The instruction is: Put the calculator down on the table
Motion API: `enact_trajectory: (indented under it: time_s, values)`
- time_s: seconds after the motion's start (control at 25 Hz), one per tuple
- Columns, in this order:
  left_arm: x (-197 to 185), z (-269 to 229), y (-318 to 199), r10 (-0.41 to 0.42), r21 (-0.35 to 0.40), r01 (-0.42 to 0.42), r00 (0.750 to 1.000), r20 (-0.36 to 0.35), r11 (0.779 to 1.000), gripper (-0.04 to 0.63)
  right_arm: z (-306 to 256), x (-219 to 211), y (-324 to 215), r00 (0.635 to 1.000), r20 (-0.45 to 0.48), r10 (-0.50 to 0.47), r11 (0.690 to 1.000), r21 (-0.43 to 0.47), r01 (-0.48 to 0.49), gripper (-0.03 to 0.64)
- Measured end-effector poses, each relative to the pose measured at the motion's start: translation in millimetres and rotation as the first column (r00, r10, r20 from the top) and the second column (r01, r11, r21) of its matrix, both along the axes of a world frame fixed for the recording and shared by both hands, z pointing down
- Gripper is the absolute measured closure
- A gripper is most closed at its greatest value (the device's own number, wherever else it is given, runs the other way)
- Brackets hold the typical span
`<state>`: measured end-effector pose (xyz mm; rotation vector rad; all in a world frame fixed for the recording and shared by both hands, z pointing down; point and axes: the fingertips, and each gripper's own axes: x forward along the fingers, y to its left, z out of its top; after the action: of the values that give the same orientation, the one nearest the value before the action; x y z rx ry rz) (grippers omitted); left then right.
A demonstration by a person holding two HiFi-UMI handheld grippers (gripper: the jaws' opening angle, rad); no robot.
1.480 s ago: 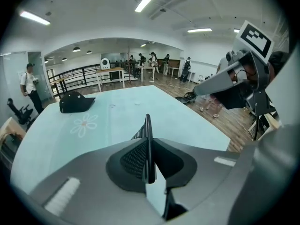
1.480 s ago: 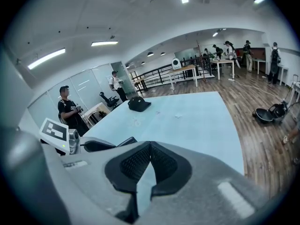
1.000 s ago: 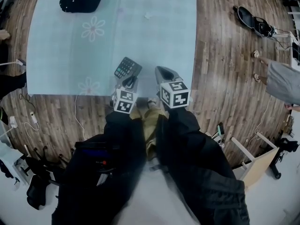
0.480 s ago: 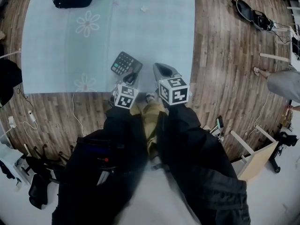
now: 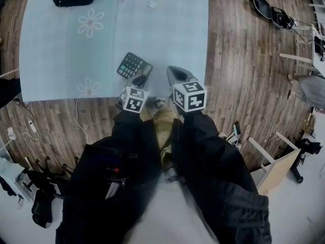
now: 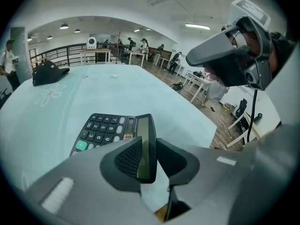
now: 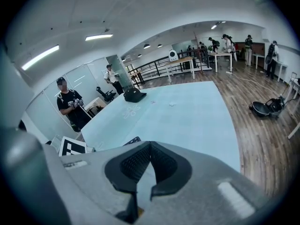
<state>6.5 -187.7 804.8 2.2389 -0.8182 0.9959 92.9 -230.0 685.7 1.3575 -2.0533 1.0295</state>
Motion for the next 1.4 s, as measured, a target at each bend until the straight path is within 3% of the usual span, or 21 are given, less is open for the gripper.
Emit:
enact_trajectory:
  time_s: [0.28, 0.4, 0.52, 0.72, 0.96, 1.4]
  values:
    - [5.2, -12.9, -2.7, -0.033, 0.01, 0.033, 0.998, -0.061, 0.999, 0.508, -9.0, -0.4, 1.6, 1.0, 0.0, -0.018, 1.0, 0.017, 0.018, 0.618]
    - [8.4, -30.2, -12.8, -0.042, 0.05, 0.047, 0.995, -0.088, 0.998, 0.516, -16.7, -3.6, -2.0, 1.0, 0.014, -0.024, 0.999, 0.036, 0.023, 0.618]
    - [6.6, -55.4, -30.0, -0.074, 0.107, 0.087, 0.99, -0.123, 0.99, 0.568, -30.5, -6.2, -10.8, 0.999, 0.032, -0.021, 0.997, 0.072, 0.019, 0.618]
    - [-1.3, -117.7, -64.1, -0.118, 0.228, 0.165, 0.971, -0.206, 0.959, 0.592, -72.1, -12.8, -27.6, 0.998, 0.047, -0.03, 0.984, 0.177, 0.021, 0.618]
    - [-8.4, -219.3, -98.6, -0.121, 0.389, 0.247, 0.94, -0.319, 0.888, 0.594, -145.1, -10.7, -43.0, 0.998, 0.062, -0.017, 0.936, 0.352, -0.006, 0.618]
    - [-18.9, -392.4, -113.7, -0.023, 0.629, 0.344, 0.888, -0.46, 0.698, 0.594, -279.5, -11.0, -52.9, 0.997, 0.081, -0.003, 0.77, 0.636, -0.049, 0.618]
